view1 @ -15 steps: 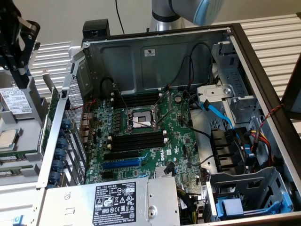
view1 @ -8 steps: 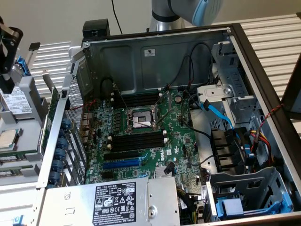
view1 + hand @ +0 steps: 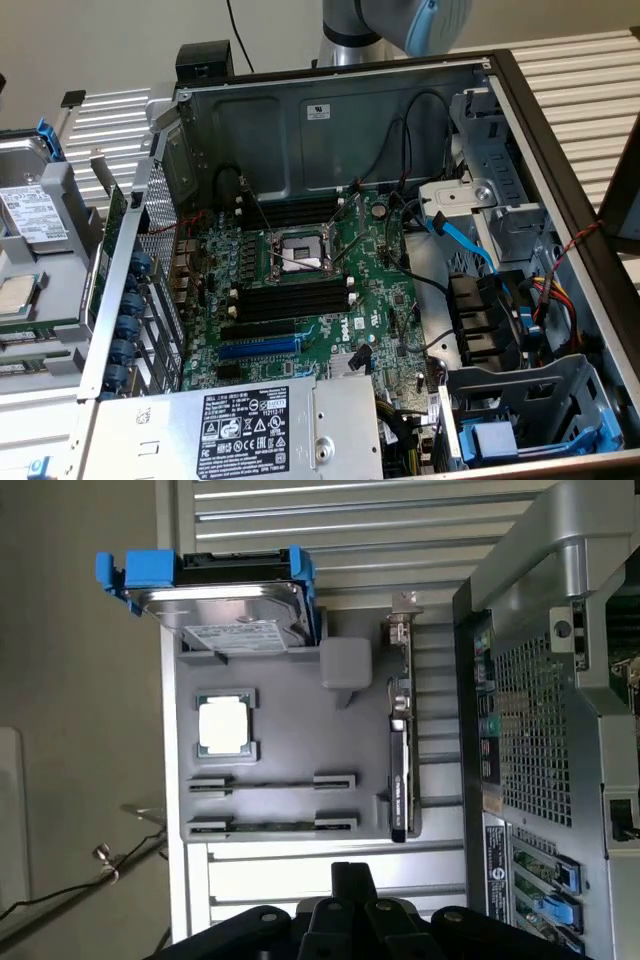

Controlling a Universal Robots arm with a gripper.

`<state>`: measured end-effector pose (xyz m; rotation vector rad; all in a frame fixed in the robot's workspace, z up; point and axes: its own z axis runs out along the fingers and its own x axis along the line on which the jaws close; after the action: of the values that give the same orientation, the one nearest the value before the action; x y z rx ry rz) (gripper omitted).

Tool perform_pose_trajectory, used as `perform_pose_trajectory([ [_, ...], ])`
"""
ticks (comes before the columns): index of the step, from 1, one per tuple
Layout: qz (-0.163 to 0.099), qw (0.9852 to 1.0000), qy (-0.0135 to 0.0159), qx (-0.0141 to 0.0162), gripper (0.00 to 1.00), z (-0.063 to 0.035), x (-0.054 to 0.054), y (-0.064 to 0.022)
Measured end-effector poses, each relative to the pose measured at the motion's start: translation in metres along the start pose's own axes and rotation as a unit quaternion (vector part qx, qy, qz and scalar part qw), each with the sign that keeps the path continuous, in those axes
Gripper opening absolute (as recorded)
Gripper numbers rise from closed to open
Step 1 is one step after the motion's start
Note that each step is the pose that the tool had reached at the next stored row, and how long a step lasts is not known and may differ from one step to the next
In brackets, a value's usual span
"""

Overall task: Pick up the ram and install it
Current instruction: 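Reach for the ram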

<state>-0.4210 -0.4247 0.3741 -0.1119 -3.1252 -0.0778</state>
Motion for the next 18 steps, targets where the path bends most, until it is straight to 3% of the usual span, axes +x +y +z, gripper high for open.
perform_pose_trajectory([
  [7, 0.000, 1.0000, 0.0000, 0.0000, 0.11, 0.0016, 0.027, -0.0020],
  [18, 0.000, 1.0000, 0.0001, 0.0000, 0.11, 0.0028, 0.036, -0.0027],
])
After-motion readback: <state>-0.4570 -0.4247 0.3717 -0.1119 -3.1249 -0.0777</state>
